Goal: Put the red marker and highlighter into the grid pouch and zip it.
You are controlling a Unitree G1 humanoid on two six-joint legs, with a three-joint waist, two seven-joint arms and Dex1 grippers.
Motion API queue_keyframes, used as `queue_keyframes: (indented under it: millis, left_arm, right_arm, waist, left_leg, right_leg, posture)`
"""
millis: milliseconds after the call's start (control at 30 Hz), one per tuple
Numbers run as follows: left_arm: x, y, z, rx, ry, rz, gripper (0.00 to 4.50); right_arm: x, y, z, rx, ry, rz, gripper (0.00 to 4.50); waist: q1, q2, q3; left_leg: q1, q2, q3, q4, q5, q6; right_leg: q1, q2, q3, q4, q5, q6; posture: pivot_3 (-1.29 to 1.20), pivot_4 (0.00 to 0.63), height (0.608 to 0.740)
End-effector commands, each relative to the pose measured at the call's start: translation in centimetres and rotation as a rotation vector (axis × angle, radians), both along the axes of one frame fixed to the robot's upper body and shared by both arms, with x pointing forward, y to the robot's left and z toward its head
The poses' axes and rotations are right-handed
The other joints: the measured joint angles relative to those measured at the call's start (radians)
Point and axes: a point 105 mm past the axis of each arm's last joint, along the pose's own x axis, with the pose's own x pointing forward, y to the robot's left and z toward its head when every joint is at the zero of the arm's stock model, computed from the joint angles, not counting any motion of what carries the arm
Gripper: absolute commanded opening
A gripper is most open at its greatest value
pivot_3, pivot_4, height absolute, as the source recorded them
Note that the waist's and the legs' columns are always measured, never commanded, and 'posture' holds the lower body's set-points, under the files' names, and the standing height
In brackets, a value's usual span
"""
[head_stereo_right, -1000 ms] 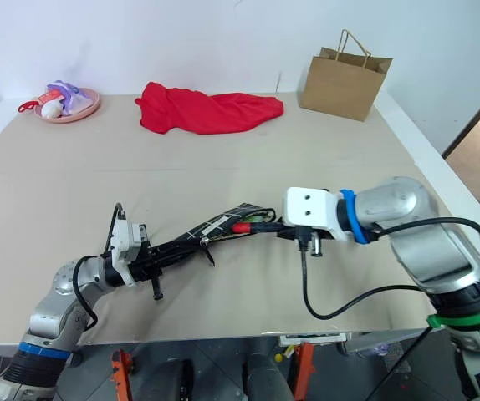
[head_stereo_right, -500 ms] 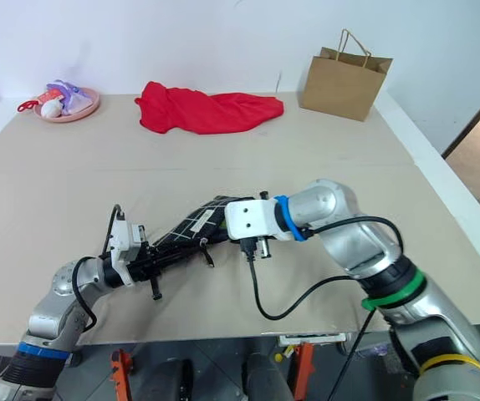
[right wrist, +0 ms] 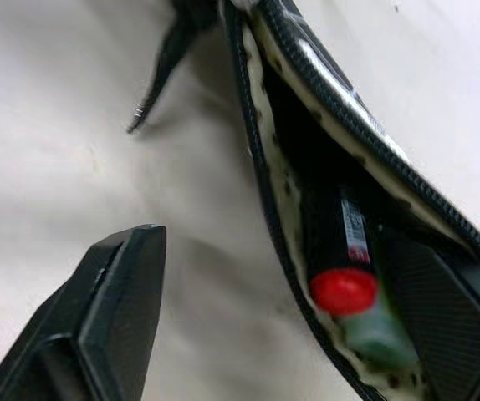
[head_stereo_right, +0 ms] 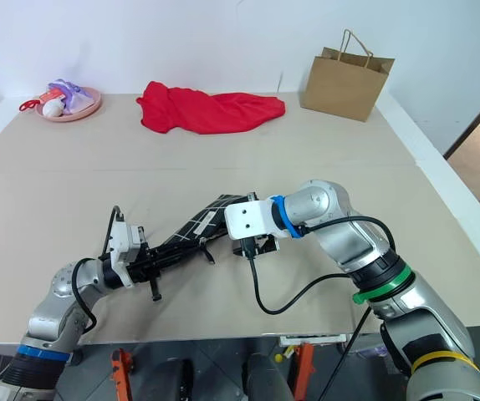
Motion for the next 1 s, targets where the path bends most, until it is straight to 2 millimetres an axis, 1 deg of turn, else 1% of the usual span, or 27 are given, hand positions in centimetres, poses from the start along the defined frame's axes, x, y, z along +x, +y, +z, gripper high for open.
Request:
queue_keyframes:
  millis: [33,67,133,200,233,300,367,433,467,567,633,700,767,833,900,1000]
  left_arm:
    - [-0.5,-0.5,1.4,-0.023,-0.061,-0.037,0.00]
    - [-0.5,-0.5,1.4,-0.027,-0.059,-0.035,0.00]
    - [-0.5,-0.4,1.6,-0.048,-0.053,-0.022,0.00]
    - [-0.3,-0.2,2.0,-0.077,-0.046,-0.006,0.00]
    - [-0.3,-0.1,2.2,-0.091,-0.043,0.003,0.00]
    - [-0.2,0.0,2.4,-0.101,-0.039,0.015,0.00]
    - [-0.2,0.2,2.4,-0.100,-0.038,0.021,0.00]
    - [-0.2,0.3,2.4,-0.099,-0.035,0.026,0.00]
    - [-0.2,0.3,2.4,-0.099,-0.034,0.028,0.00]
    - [0.0,0.4,2.3,-0.093,-0.034,0.037,0.00]
    - [0.2,0.5,2.3,-0.092,-0.035,0.044,0.00]
    - [0.3,0.5,2.3,-0.092,-0.035,0.046,0.00]
    - [0.4,0.4,2.2,-0.088,-0.034,0.044,0.00]
    - [0.5,0.2,2.0,-0.083,-0.033,0.038,0.00]
    - [0.5,0.1,2.0,-0.079,-0.034,0.031,0.00]
    - [0.5,0.0,2.0,-0.078,-0.036,0.029,0.00]
  right_arm:
    - [1.0,-0.2,2.6,0.049,-0.090,-0.026,4.46]
    - [1.3,-0.5,2.9,0.056,-0.098,-0.043,4.46]
    - [2.2,-1.8,4.1,0.094,-0.122,-0.105,4.46]
    - [3.0,-3.4,6.0,0.174,-0.139,-0.186,4.46]
    - [3.0,-4.2,7.0,0.229,-0.130,-0.213,4.46]
    - [1.0,-5.4,8.4,0.372,-0.013,-0.207,4.46]
    - [-2.4,-5.8,8.4,0.480,0.187,-0.148,4.46]
    - [-4.8,-6.0,7.7,0.540,0.361,-0.129,4.46]
    - [-5.4,-6.1,7.1,0.561,0.426,-0.143,4.46]
    - [-7.1,-6.0,3.9,0.564,0.610,-0.220,4.46]
    - [-7.8,-5.6,2.3,0.560,0.682,-0.264,4.46]
    - [-7.8,-5.2,1.4,0.568,0.704,-0.306,4.46]
    - [-5.7,-3.7,-0.2,0.625,0.694,-0.428,4.46]
    - [-4.1,-2.0,-1.0,0.674,0.709,-0.509,4.46]
    - [-3.4,-0.3,-1.0,0.700,0.723,-0.530,4.46]
    - [-3.2,1.7,-0.9,0.707,0.738,-0.520,4.46]
  waist:
    - [0.000,0.000,0.000]
    - [0.000,0.000,0.000]
    - [0.000,0.000,0.000]
    - [0.001,0.000,0.000]
    - [0.002,0.000,0.000]
    - [0.003,-0.001,0.000]
    - [0.008,-0.001,0.000]
    - [0.010,-0.001,0.000]
    - [0.010,-0.001,0.000]
    - [0.002,-0.001,0.000]
    - [0.002,-0.001,0.000]
    - [-0.001,-0.001,0.000]
    - [-0.005,-0.003,0.000]
    - [-0.008,-0.004,0.000]
    - [-0.007,-0.004,0.000]
    - [-0.003,-0.004,0.000]
  left_leg:
    - [0.000,0.000,0.000,0.000,0.000,0.000]
    - [0.000,0.000,0.000,0.000,0.000,0.000]
    - [0.000,0.000,0.000,0.000,0.000,0.000]
    - [-0.001,-0.001,0.000,0.000,0.000,0.000]
    - [-0.001,-0.001,0.000,0.000,0.000,0.000]
    - [-0.001,-0.002,0.000,0.000,0.000,0.000]
    - [-0.002,-0.003,-0.001,0.000,0.000,0.000]
    - [-0.002,-0.002,-0.003,0.000,-0.002,0.000]
    - [-0.002,-0.002,-0.004,0.000,-0.003,0.000]
    - [-0.001,-0.002,-0.004,0.000,-0.004,0.000]
    - [0.000,-0.001,-0.004,0.000,-0.003,0.000]
    - [0.000,-0.001,-0.003,0.000,-0.003,0.000]
    - [0.001,-0.001,-0.003,0.001,-0.003,-0.001]
    - [0.002,0.001,-0.002,0.002,-0.002,-0.001]
    - [0.002,0.001,-0.003,0.001,0.000,-0.002]
    - [0.000,0.001,-0.003,0.001,0.001,-0.002]
  right_leg:
    - [0.000,0.000,0.000,0.000,0.000,0.000]
    - [0.000,0.000,0.000,0.000,0.000,0.000]
    - [0.000,0.000,0.000,0.000,0.000,0.000]
    - [0.000,-0.001,0.000,0.000,0.000,0.000]
    - [0.000,-0.002,0.000,0.000,0.000,-0.001]
    - [0.000,-0.003,0.000,0.000,0.001,-0.001]
    - [0.001,-0.003,-0.001,0.000,0.001,-0.003]
    - [0.002,-0.003,-0.002,-0.001,-0.001,-0.004]
    - [0.002,-0.003,-0.002,-0.001,-0.001,-0.004]
    - [0.002,-0.002,-0.002,0.000,-0.002,-0.004]
    - [0.002,-0.001,-0.002,0.000,-0.004,-0.001]
    - [0.002,-0.001,-0.002,0.001,-0.004,0.001]
    - [0.002,0.000,-0.001,0.001,-0.003,0.000]
    - [0.002,0.002,-0.001,0.001,-0.001,-0.001]
    - [0.001,0.003,0.000,0.002,0.001,-0.002]
    - [0.000,0.002,0.000,0.002,0.001,-0.001]
  posture:
    - [0.00,0.150,0.740]
    - [0.00,0.150,0.740]
    - [0.00,0.150,0.740]
    - [0.00,0.150,0.740]
    - [0.00,0.150,0.740]
    - [0.00,0.150,0.740]
    - [0.00,0.150,0.740]
    - [0.00,0.150,0.740]
    - [0.00,0.150,0.740]
    - [0.00,0.150,0.740]
    - [0.00,0.150,0.740]
    - [0.00,0.150,0.740]
    - [0.00,0.150,0.740]
    - [0.00,0.150,0.740]
    - [0.00,0.150,0.740]
    - [0.00,0.150,0.740]
